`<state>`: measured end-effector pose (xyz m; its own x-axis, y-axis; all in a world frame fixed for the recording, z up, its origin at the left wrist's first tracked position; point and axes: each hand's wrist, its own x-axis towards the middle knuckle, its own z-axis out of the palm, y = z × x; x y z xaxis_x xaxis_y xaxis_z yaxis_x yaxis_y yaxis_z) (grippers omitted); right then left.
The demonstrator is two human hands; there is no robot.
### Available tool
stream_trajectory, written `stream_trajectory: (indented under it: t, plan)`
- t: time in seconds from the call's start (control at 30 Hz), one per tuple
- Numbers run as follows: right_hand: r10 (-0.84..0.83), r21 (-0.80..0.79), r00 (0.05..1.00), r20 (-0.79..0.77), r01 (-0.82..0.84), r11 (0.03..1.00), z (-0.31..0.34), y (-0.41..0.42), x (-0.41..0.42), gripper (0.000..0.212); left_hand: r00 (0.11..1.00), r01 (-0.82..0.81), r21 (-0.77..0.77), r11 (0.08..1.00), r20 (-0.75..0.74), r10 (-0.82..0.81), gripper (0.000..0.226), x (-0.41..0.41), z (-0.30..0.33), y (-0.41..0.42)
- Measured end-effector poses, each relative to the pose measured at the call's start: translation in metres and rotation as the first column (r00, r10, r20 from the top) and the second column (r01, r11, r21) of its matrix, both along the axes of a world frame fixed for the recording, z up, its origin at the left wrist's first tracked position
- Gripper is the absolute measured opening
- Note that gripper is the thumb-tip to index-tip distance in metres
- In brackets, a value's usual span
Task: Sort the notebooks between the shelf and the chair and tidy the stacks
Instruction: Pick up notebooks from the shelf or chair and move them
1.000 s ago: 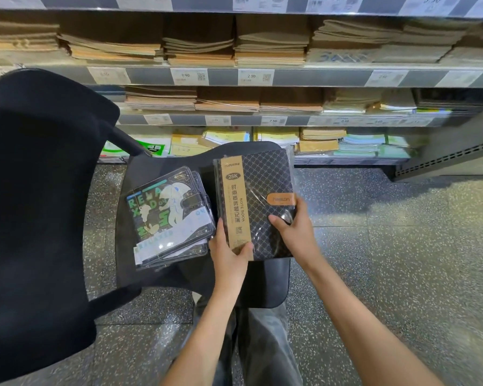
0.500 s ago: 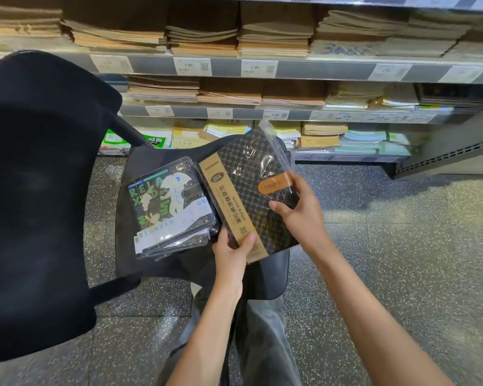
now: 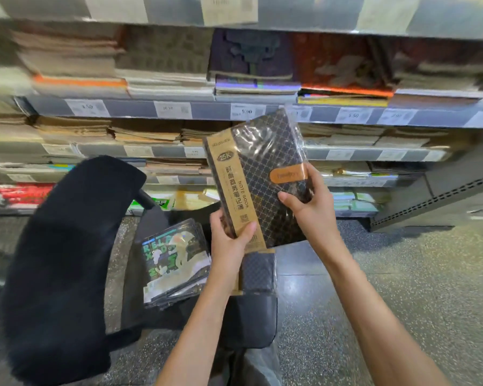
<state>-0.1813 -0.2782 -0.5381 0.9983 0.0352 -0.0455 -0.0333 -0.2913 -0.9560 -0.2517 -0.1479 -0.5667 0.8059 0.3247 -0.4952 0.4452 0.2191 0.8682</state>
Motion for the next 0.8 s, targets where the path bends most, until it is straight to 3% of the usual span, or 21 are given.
stream_trajectory:
  t: [0.3, 0.47, 0.8]
  plan:
    - [-0.072, 0.076, 0.959, 0.276, 0.053, 0.996, 0.169, 0.012, 0.022, 0.053, 0.933, 0.041, 0.168, 0.985, 0.347, -0.098, 0.048, 0.040, 0.168, 0.026]
    - [-0.103, 0.159, 0.914, 0.394, 0.043, 0.986, 0.255, 0.017, 0.013, 0.036, 0.854, 0.051, 0.247, 0.968, 0.491, -0.170, 0.054, 0.046, 0.255, 0.038]
    - [-0.178, 0.177, 0.783, 0.596, 0.089, 0.980, 0.393, 0.008, 0.024, 0.037, 0.733, 0.029, 0.333, 0.942, 0.633, -0.247, 0.063, 0.075, 0.392, 0.035]
